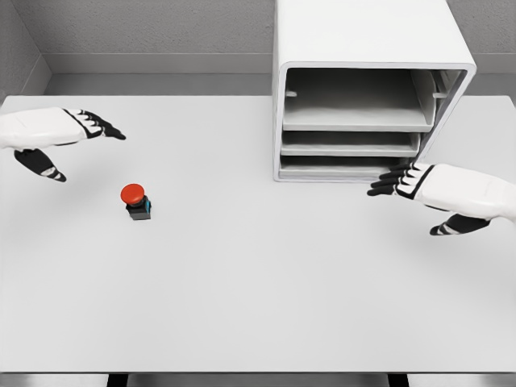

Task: Slide open multi-storey tabletop storage cabinets and put open load switch and slide close multi-storey tabletop storage cabinets

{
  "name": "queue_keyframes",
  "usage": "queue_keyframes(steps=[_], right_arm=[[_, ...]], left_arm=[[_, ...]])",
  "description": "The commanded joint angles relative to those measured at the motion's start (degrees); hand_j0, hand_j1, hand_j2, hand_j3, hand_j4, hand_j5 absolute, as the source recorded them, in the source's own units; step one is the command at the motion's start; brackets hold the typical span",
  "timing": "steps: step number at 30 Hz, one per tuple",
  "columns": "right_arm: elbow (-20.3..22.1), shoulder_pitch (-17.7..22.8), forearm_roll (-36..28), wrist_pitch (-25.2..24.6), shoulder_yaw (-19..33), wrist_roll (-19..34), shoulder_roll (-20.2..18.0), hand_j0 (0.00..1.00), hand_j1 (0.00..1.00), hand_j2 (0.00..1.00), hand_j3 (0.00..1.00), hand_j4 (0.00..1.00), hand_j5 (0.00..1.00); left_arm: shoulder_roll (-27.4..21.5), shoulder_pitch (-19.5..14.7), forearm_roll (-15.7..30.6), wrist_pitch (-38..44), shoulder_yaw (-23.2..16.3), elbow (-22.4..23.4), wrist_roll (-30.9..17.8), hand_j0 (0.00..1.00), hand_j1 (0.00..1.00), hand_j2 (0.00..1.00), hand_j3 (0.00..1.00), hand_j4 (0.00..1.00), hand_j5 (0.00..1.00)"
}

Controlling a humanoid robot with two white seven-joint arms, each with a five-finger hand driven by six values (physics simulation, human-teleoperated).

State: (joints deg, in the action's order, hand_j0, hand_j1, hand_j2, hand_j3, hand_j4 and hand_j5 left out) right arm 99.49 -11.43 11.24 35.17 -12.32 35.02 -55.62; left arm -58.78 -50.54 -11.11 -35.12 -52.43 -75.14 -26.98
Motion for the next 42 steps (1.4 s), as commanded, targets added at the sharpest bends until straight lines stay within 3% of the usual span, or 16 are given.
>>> queue_keyframes(steps=[1,4,9,11,13,18,28,35,42], right_arm=[[0.09,0.0,-0.34,-0.17,-0.16,-0.02,-0.02,1.0,1.0,1.0,1.0,1.0,1.0],[0.09,-0.17,-0.34,-0.17,-0.16,-0.02,0.42,1.0,1.0,1.0,1.0,1.0,1.0],[-0.17,-4.74,-0.6,-0.17,-0.78,-0.02,2.71,1.0,1.0,1.0,1.0,1.0,1.0],[-0.35,-8.0,-0.6,-0.17,-4.64,-0.02,2.8,1.0,1.0,1.0,1.0,1.0,1.0],[-0.44,-9.23,-0.69,-0.17,-4.74,-0.02,3.59,1.0,1.0,1.0,1.0,1.0,1.0],[-1.14,-10.55,-0.95,-0.17,-4.74,-0.02,4.38,1.0,1.0,1.0,1.0,1.0,1.0],[-7.2,-15.21,-1.48,-0.17,-5.17,-0.02,7.63,1.0,1.0,1.0,1.0,1.0,1.0],[-11.86,-21.44,-0.86,-0.17,-12.47,-0.02,10.53,1.0,1.0,1.0,1.0,1.0,1.0],[-17.13,-25.4,-0.78,-0.17,-16.42,-0.02,12.64,1.0,1.0,1.0,1.0,1.0,1.0]], left_arm=[[-0.1,0.0,0.3,0.12,0.05,-0.53,-0.45,1.0,1.0,1.0,1.0,1.0,1.0],[-0.1,0.0,0.3,0.12,-0.12,-1.24,-0.53,1.0,1.0,1.0,1.0,1.0,1.0],[0.07,0.09,-0.14,0.12,-1.79,-3.44,-2.28,1.0,1.0,1.0,1.0,1.0,1.0],[0.6,0.09,-0.14,0.12,-3.72,-3.52,-3.43,1.0,1.0,1.0,1.0,1.0,1.0],[1.04,0.09,-0.14,0.12,-4.08,-3.52,-3.52,1.0,1.0,1.0,1.0,1.0,1.0],[4.2,0.18,-4.18,0.12,-4.34,-3.35,-4.05,1.0,1.0,1.0,1.0,1.0,1.0],[5.96,0.18,-5.59,0.12,-4.34,-3.79,-4.05,1.0,1.0,1.0,1.0,1.0,1.0],[6.05,0.18,-5.76,0.12,-6.1,-6.69,-4.05,0.99,0.99,0.99,0.99,0.99,0.99],[5.61,0.26,-5.76,0.12,-6.45,-7.48,-4.05,0.98,0.98,0.98,0.98,0.98,0.98]])
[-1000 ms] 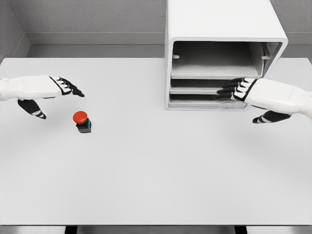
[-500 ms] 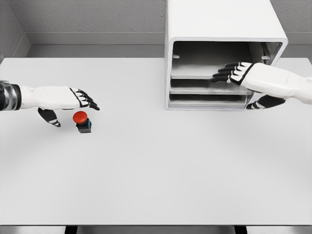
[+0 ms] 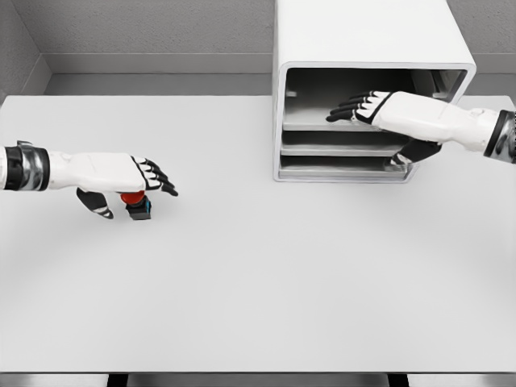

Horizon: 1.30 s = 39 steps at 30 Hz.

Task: Slide open multi-storey tabletop storage cabinets and put open load switch and slide close multi-storey tabletop storage cabinets

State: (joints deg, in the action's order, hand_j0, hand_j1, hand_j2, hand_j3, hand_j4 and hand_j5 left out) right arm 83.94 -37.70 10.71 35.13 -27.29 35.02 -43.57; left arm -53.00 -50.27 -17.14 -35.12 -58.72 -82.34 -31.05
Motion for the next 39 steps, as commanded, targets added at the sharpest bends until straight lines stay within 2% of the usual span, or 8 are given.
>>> queue_keyframes(steps=[1,4,8,13,20,25,30,39], right_arm=[[-2.81,-0.18,-0.25,-0.13,-2.42,-0.02,1.21,1.0,1.0,1.0,1.0,1.0,1.0],[-4.05,-0.53,-0.08,-0.13,-2.95,-0.02,2.09,1.0,1.0,1.0,1.0,1.0,1.0],[-4.13,-2.46,0.8,-3.14,-5.5,-0.02,2.79,1.0,1.0,1.0,1.0,1.0,1.0],[-8.88,-4.31,0.71,-3.84,-5.58,-0.02,3.85,1.0,1.0,1.0,1.0,1.0,1.0],[-9.15,-5.19,3.17,-7.62,-5.67,-0.02,5.25,1.0,1.0,1.0,1.0,1.0,1.0],[-7.48,-4.92,4.14,-7.01,-6.2,-0.02,4.73,1.0,1.0,1.0,1.0,1.0,1.0],[-4.22,-3.96,5.28,-1.73,-6.55,-0.02,3.41,1.0,1.0,1.0,1.0,1.0,1.0],[-0.18,-2.9,5.19,-1.56,-6.29,-0.02,0.86,1.0,1.0,1.0,1.0,1.0,1.0]], left_arm=[[-0.18,0.0,0.18,0.12,-0.17,-0.28,0.02,0.97,0.97,0.97,0.97,0.97,0.97],[-0.09,0.0,0.18,0.12,-0.17,-0.28,-0.42,0.95,0.95,0.95,0.95,0.95,0.95],[0.26,0.0,0.09,0.12,-0.17,-0.19,-1.21,0.9,0.9,0.9,0.9,0.9,0.9],[0.26,0.0,0.09,0.12,-0.17,-0.1,-1.56,0.81,0.81,0.81,0.81,0.81,0.81],[0.26,0.09,0.09,0.12,-0.17,-0.19,-2.35,0.7,0.7,0.7,0.7,0.7,0.7],[0.17,0.09,0.09,0.12,-0.17,-0.1,-2.44,0.68,0.68,0.68,0.68,0.68,0.68],[0.35,0.09,-0.79,0.12,-0.17,0.51,-2.44,0.69,0.69,0.69,0.69,0.69,0.69],[0.35,0.0,-0.88,0.12,0.01,1.48,-2.44,0.69,0.69,0.69,0.69,0.69,0.69]])
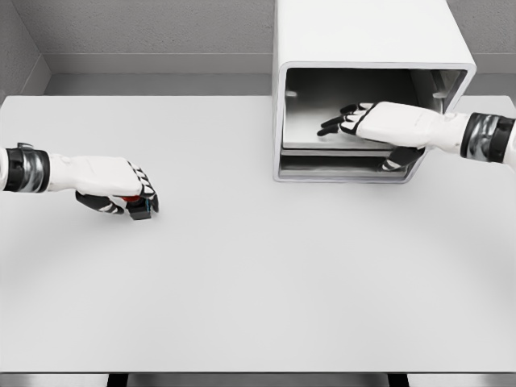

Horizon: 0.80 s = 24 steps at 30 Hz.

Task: Slide open multi-storey tabletop storage cabinets and put open load switch and slide close multi-storey tabletop storage cabinets

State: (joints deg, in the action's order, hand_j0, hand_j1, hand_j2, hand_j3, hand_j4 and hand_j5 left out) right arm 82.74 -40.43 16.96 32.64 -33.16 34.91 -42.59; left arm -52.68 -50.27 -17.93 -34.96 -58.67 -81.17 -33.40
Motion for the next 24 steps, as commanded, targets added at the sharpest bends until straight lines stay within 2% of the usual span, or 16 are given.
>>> queue_keyframes(steps=[1,5,8,12,15,20,24], right_arm=[[1.11,0.0,-1.05,1.02,-0.33,0.09,-0.12,1.0,1.0,1.0,1.0,1.0,1.0],[1.2,0.53,-1.05,1.99,-0.33,0.09,-0.64,1.0,1.0,1.0,1.0,1.0,1.0],[3.57,1.32,-1.05,2.17,-0.07,0.09,-2.49,1.0,1.0,1.0,1.0,1.0,1.0],[3.57,1.76,-1.05,2.25,-0.07,0.09,-2.67,1.0,1.0,1.0,1.0,1.0,1.0],[3.57,2.11,-1.05,2.36,0.02,0.09,-2.67,1.0,1.0,1.0,1.0,1.0,1.0],[4.71,3.08,-1.14,2.36,0.81,0.09,-4.25,1.0,1.0,1.0,1.0,1.0,1.0],[5.42,3.43,-1.14,2.36,0.9,0.09,-4.34,1.0,1.0,1.0,1.0,1.0,1.0]], left_arm=[[0.03,0.0,-0.09,-0.04,-0.04,0.31,-0.08,0.69,0.69,0.69,0.69,0.69,0.69],[0.12,0.0,-0.09,-0.04,-0.04,0.31,-0.08,0.69,0.69,0.69,0.69,0.69,0.69],[0.12,-0.09,-0.09,-0.04,-0.04,0.31,-0.08,0.68,0.68,0.68,0.68,0.68,0.68],[0.03,0.0,-0.09,-0.04,-0.04,0.23,-0.08,0.55,0.55,0.55,0.55,0.55,0.55],[0.03,0.0,-0.09,-0.04,-0.04,0.23,-0.08,0.54,0.54,0.54,0.54,0.54,0.54],[0.03,0.0,-0.09,-0.04,-0.04,0.14,-0.08,0.41,0.41,0.41,0.41,0.41,0.41],[0.03,-0.09,0.0,-0.04,-0.04,-0.04,-0.08,0.38,0.38,0.38,0.38,0.38,0.38]])
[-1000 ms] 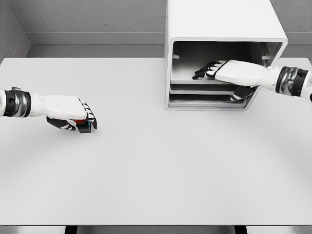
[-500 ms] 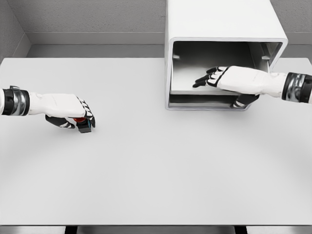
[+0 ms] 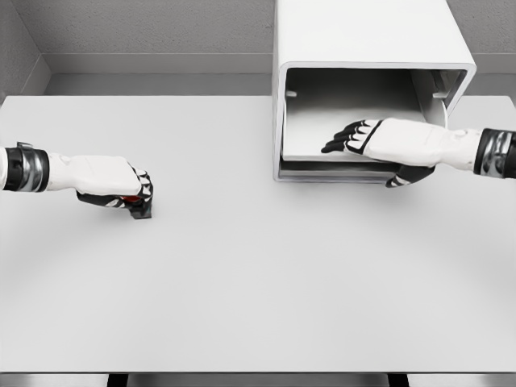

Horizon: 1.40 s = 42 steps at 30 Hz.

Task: Slide open multi-storey tabletop storage cabinets and put open load switch and slide close multi-storey tabletop storage cabinets

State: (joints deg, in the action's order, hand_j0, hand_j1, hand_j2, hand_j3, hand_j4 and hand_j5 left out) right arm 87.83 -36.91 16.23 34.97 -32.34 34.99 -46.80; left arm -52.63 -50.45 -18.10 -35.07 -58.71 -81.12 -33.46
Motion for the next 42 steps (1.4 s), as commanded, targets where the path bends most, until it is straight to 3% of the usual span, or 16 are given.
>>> queue_keyframes(steps=[1,10,17,23,32,35,42], right_arm=[[1.29,0.0,-0.41,0.03,0.08,0.01,-0.57,1.0,1.0,1.0,1.0,1.0,1.0],[4.37,2.55,-0.58,0.03,3.16,0.01,-2.5,1.0,1.0,1.0,1.0,1.0,1.0],[6.04,5.01,-0.67,0.03,5.53,0.01,-3.47,1.0,1.0,1.0,1.0,1.0,1.0],[7.71,5.89,-0.67,0.03,5.62,0.01,-4.44,1.0,1.0,1.0,1.0,1.0,1.0],[10.26,7.91,-0.67,0.03,6.5,0.01,-5.05,1.0,1.0,1.0,1.0,1.0,1.0],[10.69,8.35,-0.67,0.03,6.5,0.01,-5.49,1.0,1.0,1.0,1.0,1.0,1.0],[10.7,11.87,-2.52,0.03,14.58,0.01,-6.28,1.0,1.0,1.0,1.0,1.0,1.0]], left_arm=[[-0.1,0.0,0.17,0.07,0.0,-0.18,-0.02,0.38,0.38,0.38,0.38,0.38,0.38],[-0.37,-1.49,0.53,0.07,0.0,-0.79,0.15,0.38,0.38,0.38,0.38,0.38,0.38],[-0.81,-3.96,0.88,0.07,0.44,-5.8,0.33,0.38,0.38,0.38,0.38,0.38,0.38],[-0.02,-6.68,0.97,0.07,0.62,-6.94,0.68,0.38,0.38,0.38,0.38,0.38,0.38],[0.16,-9.84,6.85,0.07,0.62,-6.95,0.68,0.38,0.38,0.38,0.38,0.38,0.38],[1.13,-12.48,9.31,0.07,0.62,-6.77,0.77,0.38,0.38,0.38,0.38,0.38,0.38],[3.41,-15.73,11.16,0.07,0.62,-6.51,0.77,0.38,0.38,0.38,0.38,0.38,0.38]])
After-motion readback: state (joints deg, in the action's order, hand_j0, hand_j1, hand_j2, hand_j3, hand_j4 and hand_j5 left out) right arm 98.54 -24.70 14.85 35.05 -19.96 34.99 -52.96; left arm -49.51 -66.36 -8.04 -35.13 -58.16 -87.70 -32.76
